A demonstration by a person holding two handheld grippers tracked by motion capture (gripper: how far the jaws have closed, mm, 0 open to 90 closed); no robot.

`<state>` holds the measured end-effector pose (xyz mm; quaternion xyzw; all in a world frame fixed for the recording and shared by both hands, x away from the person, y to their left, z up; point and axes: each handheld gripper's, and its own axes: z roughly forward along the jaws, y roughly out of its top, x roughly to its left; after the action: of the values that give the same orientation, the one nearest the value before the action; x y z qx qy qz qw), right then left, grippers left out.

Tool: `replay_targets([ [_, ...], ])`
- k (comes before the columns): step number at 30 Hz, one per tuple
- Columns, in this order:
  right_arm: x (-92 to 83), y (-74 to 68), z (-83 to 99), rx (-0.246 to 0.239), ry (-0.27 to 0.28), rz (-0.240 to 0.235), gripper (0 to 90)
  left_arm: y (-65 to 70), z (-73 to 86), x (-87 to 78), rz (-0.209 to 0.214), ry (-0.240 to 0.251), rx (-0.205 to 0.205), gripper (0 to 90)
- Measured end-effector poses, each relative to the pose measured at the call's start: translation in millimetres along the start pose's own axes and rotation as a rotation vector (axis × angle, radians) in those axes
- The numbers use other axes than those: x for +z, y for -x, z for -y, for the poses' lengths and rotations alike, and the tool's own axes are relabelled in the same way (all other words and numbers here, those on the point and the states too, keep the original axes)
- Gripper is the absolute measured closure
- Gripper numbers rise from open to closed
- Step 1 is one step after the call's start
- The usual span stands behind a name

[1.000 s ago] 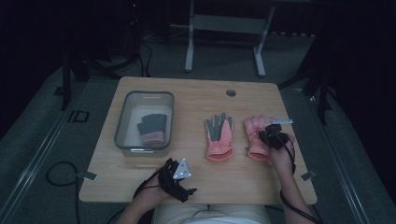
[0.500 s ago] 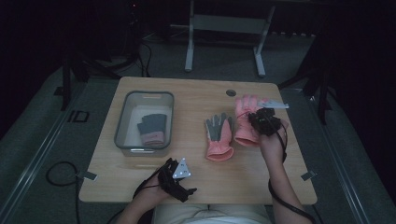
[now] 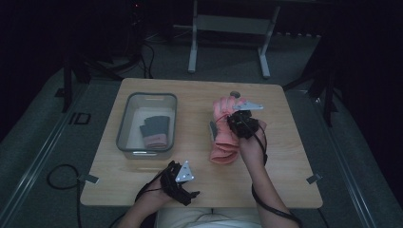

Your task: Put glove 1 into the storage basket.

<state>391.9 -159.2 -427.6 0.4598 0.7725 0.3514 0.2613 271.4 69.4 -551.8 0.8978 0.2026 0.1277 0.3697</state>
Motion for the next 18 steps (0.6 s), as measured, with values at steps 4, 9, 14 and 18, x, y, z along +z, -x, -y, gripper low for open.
replay_targets([
  [4, 13.3, -3.3, 12.0, 0.002, -0.043, -0.02, 85.6, 0.1, -0.2, 0.1, 0.003, 0.002, -0.001, 4.7],
  [9, 33.7, -6.2, 27.0, 0.004, -0.106, -0.028, 85.3, 1.3, -0.4, 1.4, 0.005, -0.003, 0.002, 4.7],
  [14, 50.6, -5.6, 40.5, 0.005, -0.146, -0.027, 85.4, 1.0, 0.0, 1.9, 0.004, -0.009, 0.005, 4.8],
  [18, 46.0, -3.5, 44.4, -0.007, -0.157, -0.049, 85.5, 1.9, -0.1, 2.5, 0.008, -0.007, 0.002, 4.7],
])
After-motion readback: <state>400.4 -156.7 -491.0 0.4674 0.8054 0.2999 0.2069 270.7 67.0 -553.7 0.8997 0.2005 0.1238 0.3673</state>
